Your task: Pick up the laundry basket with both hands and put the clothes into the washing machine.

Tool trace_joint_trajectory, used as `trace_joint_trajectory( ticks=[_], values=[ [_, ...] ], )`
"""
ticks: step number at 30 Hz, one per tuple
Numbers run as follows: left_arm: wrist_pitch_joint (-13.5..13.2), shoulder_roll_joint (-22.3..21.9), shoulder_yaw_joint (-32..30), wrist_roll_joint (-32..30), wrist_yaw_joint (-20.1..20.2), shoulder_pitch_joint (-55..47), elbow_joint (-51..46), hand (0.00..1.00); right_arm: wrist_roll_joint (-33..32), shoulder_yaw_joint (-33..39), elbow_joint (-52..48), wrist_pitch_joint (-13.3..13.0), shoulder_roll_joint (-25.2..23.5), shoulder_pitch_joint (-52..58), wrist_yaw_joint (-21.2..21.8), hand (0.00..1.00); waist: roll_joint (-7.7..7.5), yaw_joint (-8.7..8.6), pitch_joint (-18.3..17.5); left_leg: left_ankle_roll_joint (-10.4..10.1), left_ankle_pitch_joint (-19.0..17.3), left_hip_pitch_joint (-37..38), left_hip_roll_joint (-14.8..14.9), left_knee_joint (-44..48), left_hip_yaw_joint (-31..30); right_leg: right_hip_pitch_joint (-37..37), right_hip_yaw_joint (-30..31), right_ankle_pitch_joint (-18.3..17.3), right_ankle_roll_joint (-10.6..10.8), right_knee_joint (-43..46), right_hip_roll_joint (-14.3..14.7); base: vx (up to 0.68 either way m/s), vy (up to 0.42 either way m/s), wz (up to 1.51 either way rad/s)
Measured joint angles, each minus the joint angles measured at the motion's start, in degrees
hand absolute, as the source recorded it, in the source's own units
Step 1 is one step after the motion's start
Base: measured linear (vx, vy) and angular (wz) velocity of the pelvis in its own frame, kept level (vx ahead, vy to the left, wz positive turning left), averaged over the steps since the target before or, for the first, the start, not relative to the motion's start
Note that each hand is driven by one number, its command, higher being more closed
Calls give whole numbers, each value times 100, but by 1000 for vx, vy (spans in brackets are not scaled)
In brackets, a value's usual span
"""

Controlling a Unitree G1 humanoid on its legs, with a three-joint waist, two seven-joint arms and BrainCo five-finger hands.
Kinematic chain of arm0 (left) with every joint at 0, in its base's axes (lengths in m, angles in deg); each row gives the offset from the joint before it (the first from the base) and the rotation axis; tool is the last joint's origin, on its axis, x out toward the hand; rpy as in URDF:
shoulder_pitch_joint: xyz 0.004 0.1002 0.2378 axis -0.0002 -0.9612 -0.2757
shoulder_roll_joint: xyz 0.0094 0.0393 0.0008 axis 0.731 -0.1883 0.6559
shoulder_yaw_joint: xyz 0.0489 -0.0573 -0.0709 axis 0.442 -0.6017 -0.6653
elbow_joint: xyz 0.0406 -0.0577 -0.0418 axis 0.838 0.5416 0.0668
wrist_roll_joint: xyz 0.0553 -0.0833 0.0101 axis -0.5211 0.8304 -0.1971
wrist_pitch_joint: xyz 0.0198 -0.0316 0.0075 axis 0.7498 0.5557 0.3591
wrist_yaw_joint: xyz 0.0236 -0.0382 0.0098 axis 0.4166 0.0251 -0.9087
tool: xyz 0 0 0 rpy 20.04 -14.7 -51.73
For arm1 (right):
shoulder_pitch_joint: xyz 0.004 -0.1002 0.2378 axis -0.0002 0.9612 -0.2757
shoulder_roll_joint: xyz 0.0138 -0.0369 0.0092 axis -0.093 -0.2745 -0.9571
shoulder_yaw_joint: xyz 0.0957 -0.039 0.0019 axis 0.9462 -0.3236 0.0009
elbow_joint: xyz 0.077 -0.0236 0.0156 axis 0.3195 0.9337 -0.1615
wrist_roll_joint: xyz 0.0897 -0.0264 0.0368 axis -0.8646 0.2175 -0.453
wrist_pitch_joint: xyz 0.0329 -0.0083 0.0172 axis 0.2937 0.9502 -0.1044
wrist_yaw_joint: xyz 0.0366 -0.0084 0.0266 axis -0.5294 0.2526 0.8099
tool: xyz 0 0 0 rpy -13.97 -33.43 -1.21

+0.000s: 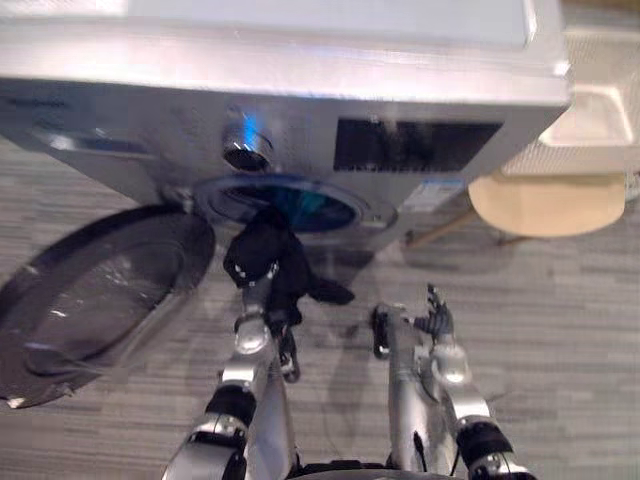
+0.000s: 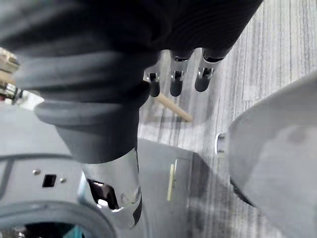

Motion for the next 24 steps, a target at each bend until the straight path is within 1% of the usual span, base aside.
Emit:
trace_joint_trajectory(
  ticks=[3, 5, 6, 8, 10, 11, 13, 15, 16, 18, 19, 21, 24],
  values=[
    [-1, -4, -6, -13, -95, 405, -491, 100, -256, 24, -364, -74, -80, -68, -104, 0, -39, -18, 125, 28, -90, -573, 108, 480, -82, -564, -11, -9, -44, 448, 24, -67, -39, -11],
    [1, 40, -3, -55, -139, 985, -717, 100, -373, 107, -761, -127, -134, -100, -120, 0, -53, -27, 164, 13, -192, -1162, 173, 916, -233, -1124, -13, -83, -80, 861, 63, -46, -61, -3],
    [1, 68, 4, -67, -178, 1120, -749, 100, -381, 114, -835, -146, -139, -113, -122, 0, -59, -29, 167, 7, -207, -1280, 193, 1015, -268, -1231, -15, -106, -77, 948, 71, -41, -53, 3],
    [5, 217, 27, -221, -229, 1648, -838, 100, -380, 134, -1097, -253, -136, -131, -121, 0, -94, -51, 188, -21, -257, -1634, 202, 1270, -357, -1583, -17, -190, -96, 1247, 64, -46, -64, 7],
    [9, 369, 25, -287, -288, 2048, -857, 100, -376, 145, -1296, -283, -141, -132, -116, 0, -99, -50, 189, -25, -259, -1868, 200, 1380, -403, -1806, -21, -207, -117, 1373, 59, -58, -64, 6],
    [12, 551, 25, -367, -338, 2455, -880, 100, -366, 142, -1503, -332, -144, -134, -108, 0, -101, -70, 188, -26, -259, -2099, 200, 1470, -444, -2029, -25, -228, -118, 1468, 59, -72, -65, 5],
    [24, 779, 7, -430, -353, 2872, -876, 100, -355, 141, -1701, -346, -143, -142, -96, 0, -102, -113, 188, -26, -256, -2314, 200, 1540, -475, -2226, -30, -228, -116, 1536, 61, -64, -53, 4],
    [31, 1065, -82, -524, -344, 3536, -688, 100, -319, 139, -1886, -412, -140, -169, -62, 0, -113, -188, 186, -26, -256, -2562, 204, 1661, -518, -2471, -28, -215, -138, 1644, 72, -19, -17, 0],
    [49, 1111, -111, -527, -341, 3723, -610, 100, -314, 142, -1926, -454, -139, -171, -58, 0, -115, -192, 185, -26, -256, -2614, 205, 1675, -519, -2526, -25, -214, -139, 1658, 73, 0, 0, 0],
    [128, 1288, -168, -629, -334, 4446, -258, 100, -310, 122, -2115, -527, -148, -174, -13, 0, -127, -229, 180, -25, -254, -2839, 214, 1720, -541, -2735, -38, -196, -152, 1673, 86, 7, -5, -4],
    [145, 1362, -161, -667, -333, 4597, -169, 100, -312, 109, -2153, -553, -149, -176, 18, 0, -130, -252, 178, -25, -254, -2894, 217, 1730, -551, -2780, -46, -192, -150, 1673, 89, 17, 2, -7],
    [203, 1657, -161, -772, -329, 5088, 79, 100, -312, 79, -2325, -609, -219, -165, 73, 0, -163, -344, 167, -24, -254, -3118, 263, 1792, -586, -2958, -84, -174, -144, 1668, 129, 21, 5, -11],
    [278, 1904, -144, -888, -339, 5464, 251, 100, -313, 38, -2493, -720, -259, -115, 106, 0, -234, -377, 163, -24, -254, -3301, 326, 1819, -575, -3143, -125, -136, -145, 1651, 177, 18, 4, -12]
  ],
)
